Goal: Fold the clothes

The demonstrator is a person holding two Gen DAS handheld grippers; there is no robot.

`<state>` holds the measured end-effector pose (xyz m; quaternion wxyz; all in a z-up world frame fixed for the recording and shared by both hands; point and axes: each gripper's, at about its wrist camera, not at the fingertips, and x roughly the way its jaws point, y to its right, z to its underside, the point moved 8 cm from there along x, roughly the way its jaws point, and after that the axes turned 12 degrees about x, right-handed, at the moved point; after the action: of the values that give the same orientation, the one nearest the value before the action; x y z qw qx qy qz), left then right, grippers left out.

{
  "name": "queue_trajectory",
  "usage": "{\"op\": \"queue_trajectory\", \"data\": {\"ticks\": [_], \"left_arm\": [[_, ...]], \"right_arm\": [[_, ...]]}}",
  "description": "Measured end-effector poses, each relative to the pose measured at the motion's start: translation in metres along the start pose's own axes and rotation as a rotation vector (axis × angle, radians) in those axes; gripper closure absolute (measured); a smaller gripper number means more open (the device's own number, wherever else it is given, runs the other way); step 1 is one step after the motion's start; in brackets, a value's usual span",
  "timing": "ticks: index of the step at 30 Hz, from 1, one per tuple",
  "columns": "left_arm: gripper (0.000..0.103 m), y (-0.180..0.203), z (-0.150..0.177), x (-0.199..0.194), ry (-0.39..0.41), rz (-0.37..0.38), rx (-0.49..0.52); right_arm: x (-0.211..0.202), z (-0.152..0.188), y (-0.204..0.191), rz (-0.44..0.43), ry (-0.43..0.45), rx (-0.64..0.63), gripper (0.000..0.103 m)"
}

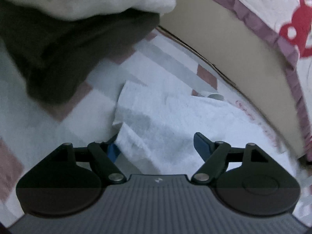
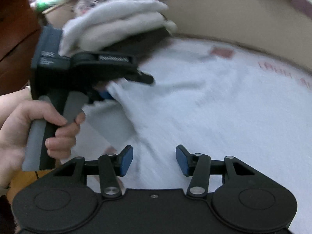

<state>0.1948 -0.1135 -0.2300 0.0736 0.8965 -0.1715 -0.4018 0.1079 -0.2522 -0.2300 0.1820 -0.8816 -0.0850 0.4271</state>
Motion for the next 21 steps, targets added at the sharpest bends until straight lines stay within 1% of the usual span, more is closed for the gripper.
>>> {"op": "queue_trajectory", "data": {"ticks": [1, 2, 3, 4, 5, 6, 7, 9, 10, 11, 12, 13, 14, 15, 16, 17, 18, 20, 21], "left_arm": [[0.06, 0.004, -0.002, 0.003, 0.002, -0.019, 0.039], [0.087, 0.007, -0.002, 0.003, -0.008, -0.019, 0.059], [0.089, 0.011, -0.002, 0.003, -0.022, -0.014, 0.072], [0.089, 0.016, -0.003, -0.001, -0.022, -0.034, 0.096], [0.089, 0.028, -0.007, -0.009, 0.009, -0.042, 0.146], [0.089, 0.043, -0.011, -0.018, 0.049, -0.045, 0.202], [0.089, 0.057, -0.015, -0.028, 0.088, -0.047, 0.258], [0.089, 0.093, -0.021, -0.047, 0.181, 0.031, 0.332], [0.089, 0.113, -0.021, -0.055, 0.22, 0.093, 0.367], [0.088, 0.134, -0.017, -0.06, 0.234, 0.165, 0.41], [0.085, 0.151, -0.009, -0.059, 0.203, 0.222, 0.45], [0.085, 0.168, 0.0, -0.055, 0.161, 0.274, 0.489], [0.084, 0.179, 0.012, -0.047, 0.102, 0.298, 0.508], [0.076, 0.188, 0.025, -0.038, 0.038, 0.313, 0.522], [0.07, 0.19, 0.036, -0.027, -0.03, 0.303, 0.514], [0.06, 0.19, 0.048, -0.015, -0.098, 0.286, 0.5], [0.059, 0.187, 0.056, -0.009, -0.142, 0.277, 0.478], [0.057, 0.181, 0.06, -0.009, -0.156, 0.293, 0.442], [0.051, 0.178, 0.061, -0.01, -0.159, 0.303, 0.425]], "right_arm": [[0.002, 0.004, 0.002, 0.004, -0.024, 0.007, 0.049], [0.004, 0.008, 0.001, 0.011, -0.037, -0.007, 0.049], [0.005, 0.01, -0.002, 0.019, -0.037, -0.039, 0.047], [0.006, 0.012, -0.007, 0.025, -0.043, -0.076, 0.047], [0.005, 0.013, -0.011, 0.023, -0.057, -0.102, 0.047], [0.001, 0.013, -0.013, 0.003, -0.069, -0.101, 0.047], [-0.005, 0.011, -0.012, -0.031, -0.069, -0.068, 0.049], [-0.022, 0.005, -0.006, -0.093, -0.055, 0.021, 0.049], [-0.029, 0.0, 0.0, -0.101, -0.044, 0.057, 0.049], [-0.037, -0.003, 0.007, -0.087, -0.036, 0.084, 0.049], [-0.046, -0.004, 0.016, -0.053, -0.032, 0.101, 0.049], [-0.058, -0.005, 0.029, 0.006, -0.036, 0.121, 0.049], [-0.072, -0.002, 0.047, 0.079, -0.04, 0.174, 0.049], [-0.085, 0.004, 0.067, 0.143, -0.036, 0.253, 0.048], [-0.099, 0.009, 0.087, 0.206, -0.032, 0.333, 0.048], [-0.112, 0.015, 0.105, 0.238, -0.018, 0.415, 0.048], [-0.122, 0.02, 0.116, 0.233, 0.014, 0.48, 0.048], [-0.138, 0.028, 0.131, 0.204, 0.089, 0.577, 0.048], [-0.142, 0.03, 0.133, 0.188, 0.115, 0.595, 0.048]]}}
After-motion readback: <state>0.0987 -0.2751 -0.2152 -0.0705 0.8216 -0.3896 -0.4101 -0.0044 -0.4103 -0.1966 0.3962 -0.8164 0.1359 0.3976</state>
